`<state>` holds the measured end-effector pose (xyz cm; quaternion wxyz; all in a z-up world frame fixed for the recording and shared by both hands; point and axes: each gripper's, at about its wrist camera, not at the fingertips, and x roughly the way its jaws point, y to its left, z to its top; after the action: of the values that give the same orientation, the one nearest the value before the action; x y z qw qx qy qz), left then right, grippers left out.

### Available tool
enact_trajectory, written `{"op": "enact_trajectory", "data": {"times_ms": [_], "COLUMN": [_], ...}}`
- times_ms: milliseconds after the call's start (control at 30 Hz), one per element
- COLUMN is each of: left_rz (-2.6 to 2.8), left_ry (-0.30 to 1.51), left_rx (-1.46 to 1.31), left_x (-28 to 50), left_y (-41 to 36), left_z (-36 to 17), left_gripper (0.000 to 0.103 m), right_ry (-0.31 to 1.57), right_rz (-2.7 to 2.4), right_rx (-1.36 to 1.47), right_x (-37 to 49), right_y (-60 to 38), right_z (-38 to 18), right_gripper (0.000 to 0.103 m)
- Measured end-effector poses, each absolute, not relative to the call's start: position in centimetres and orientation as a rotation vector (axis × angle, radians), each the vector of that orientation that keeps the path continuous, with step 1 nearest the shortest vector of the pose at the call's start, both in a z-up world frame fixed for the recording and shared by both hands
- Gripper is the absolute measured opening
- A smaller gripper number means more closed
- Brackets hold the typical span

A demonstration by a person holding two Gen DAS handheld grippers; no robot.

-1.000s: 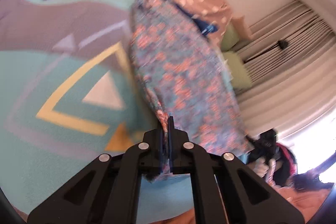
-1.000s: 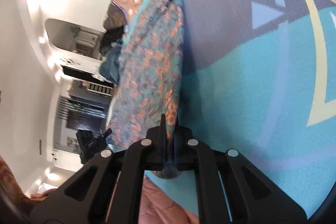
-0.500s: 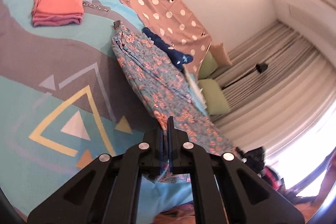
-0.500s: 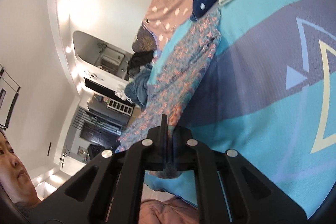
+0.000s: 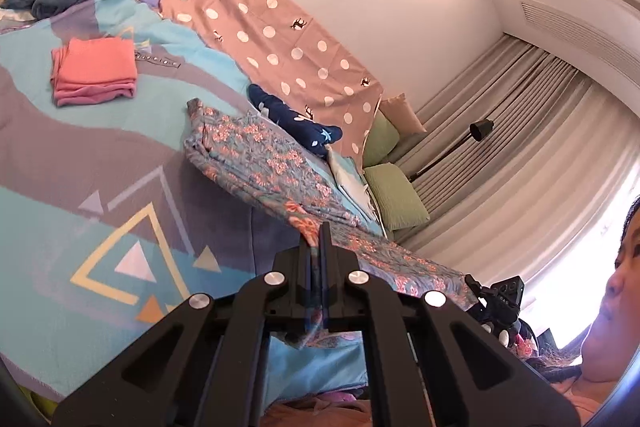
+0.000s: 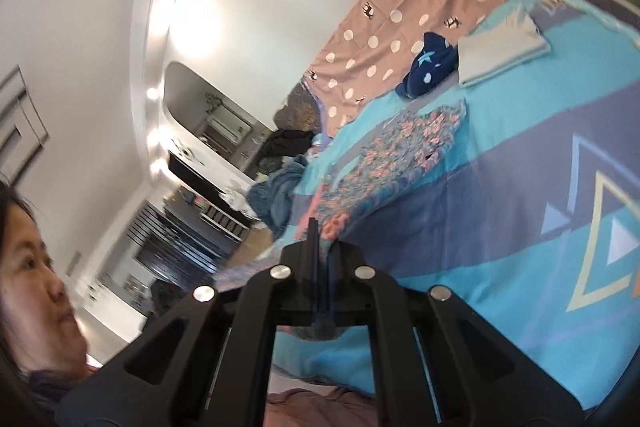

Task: Fold small clothes
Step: 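Grasp the strip's end with both tools and fold it toward the collar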

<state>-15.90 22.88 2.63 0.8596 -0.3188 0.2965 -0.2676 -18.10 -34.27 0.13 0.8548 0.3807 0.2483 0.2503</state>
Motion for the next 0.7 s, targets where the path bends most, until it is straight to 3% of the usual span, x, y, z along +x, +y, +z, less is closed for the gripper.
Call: {"op": "enact_trajectory", "data": {"times_ms": [300, 700], "left_rz": [-0.502, -0.537], "left_ry": [0.751, 0.731], "left_rx": [-0.755, -0.766], "left_x": [-12.3, -6.5], "left_y": [23.1, 22.0], "left_z": [-1.4, -0.4], "left_gripper": [0.003, 0.003], "right_ry": [0.63, 0.631], "right_rz": [0.493, 0.454], "right_rx": [0.849, 0.829], "right_x": [-14.3, -7.9], "right_y": [-33.8, -34.0], "right_z": [-3.3, -3.4], "right_gripper": [0.004, 0.005]}}
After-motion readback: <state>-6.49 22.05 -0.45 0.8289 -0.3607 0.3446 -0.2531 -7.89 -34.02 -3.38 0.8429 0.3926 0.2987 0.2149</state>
